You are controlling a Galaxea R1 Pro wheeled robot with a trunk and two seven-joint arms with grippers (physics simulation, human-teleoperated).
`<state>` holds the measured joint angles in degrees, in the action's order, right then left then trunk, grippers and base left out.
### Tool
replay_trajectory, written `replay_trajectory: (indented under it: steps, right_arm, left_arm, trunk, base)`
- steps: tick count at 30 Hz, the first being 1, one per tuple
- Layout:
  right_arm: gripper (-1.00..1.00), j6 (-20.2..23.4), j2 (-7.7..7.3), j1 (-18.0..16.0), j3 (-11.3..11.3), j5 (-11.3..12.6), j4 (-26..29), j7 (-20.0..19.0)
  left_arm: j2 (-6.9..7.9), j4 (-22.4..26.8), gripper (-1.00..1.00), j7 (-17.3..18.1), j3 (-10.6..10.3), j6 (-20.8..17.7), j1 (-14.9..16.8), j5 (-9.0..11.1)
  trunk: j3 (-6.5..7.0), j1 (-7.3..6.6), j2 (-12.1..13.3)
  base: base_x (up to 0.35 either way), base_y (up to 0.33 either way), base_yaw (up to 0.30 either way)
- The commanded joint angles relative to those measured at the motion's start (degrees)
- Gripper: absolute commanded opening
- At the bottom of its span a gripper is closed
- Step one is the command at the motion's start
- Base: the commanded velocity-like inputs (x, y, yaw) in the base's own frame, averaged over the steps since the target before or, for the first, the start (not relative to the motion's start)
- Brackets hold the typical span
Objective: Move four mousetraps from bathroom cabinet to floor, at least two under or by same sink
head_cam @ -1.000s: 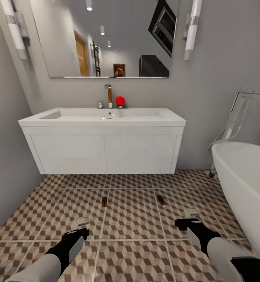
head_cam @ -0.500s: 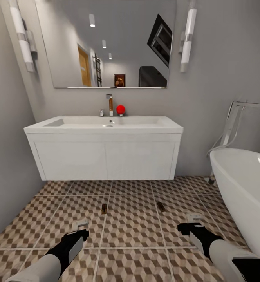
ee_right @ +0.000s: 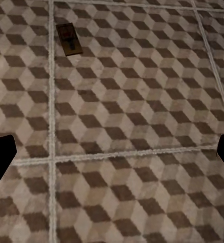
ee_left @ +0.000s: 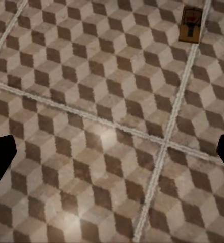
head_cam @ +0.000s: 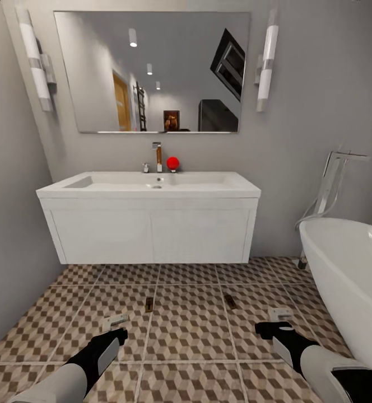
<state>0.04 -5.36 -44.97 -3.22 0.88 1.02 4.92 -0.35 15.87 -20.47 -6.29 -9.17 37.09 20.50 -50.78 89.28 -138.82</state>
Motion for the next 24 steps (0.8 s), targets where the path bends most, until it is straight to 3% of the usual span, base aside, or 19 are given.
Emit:
replay_trajectory:
  steps: [1, 24]
  right_arm:
    - [1.00, -0.2, 0.00, 0.0, -0.3, 0.1, -0.1, 0.2]
    - [1.00, -1.0, 0.06, 0.0, -0.4, -0.1, -0.2, 0.1]
  left_arm:
    - [0.03, 0.1, 1.00, -0.4, -0.5, -0.3, 0.0, 0.5]
    - [0.01, 0.8, 1.00, 0.1, -0.7, 1.1, 0.0, 0.7]
  trunk:
    - [0.12, -0.24, 0.4]
    - [4.25, -5.29, 9.6]
  base:
    - [0.000, 0.000, 0.000]
    - [0.000, 0.000, 0.000]
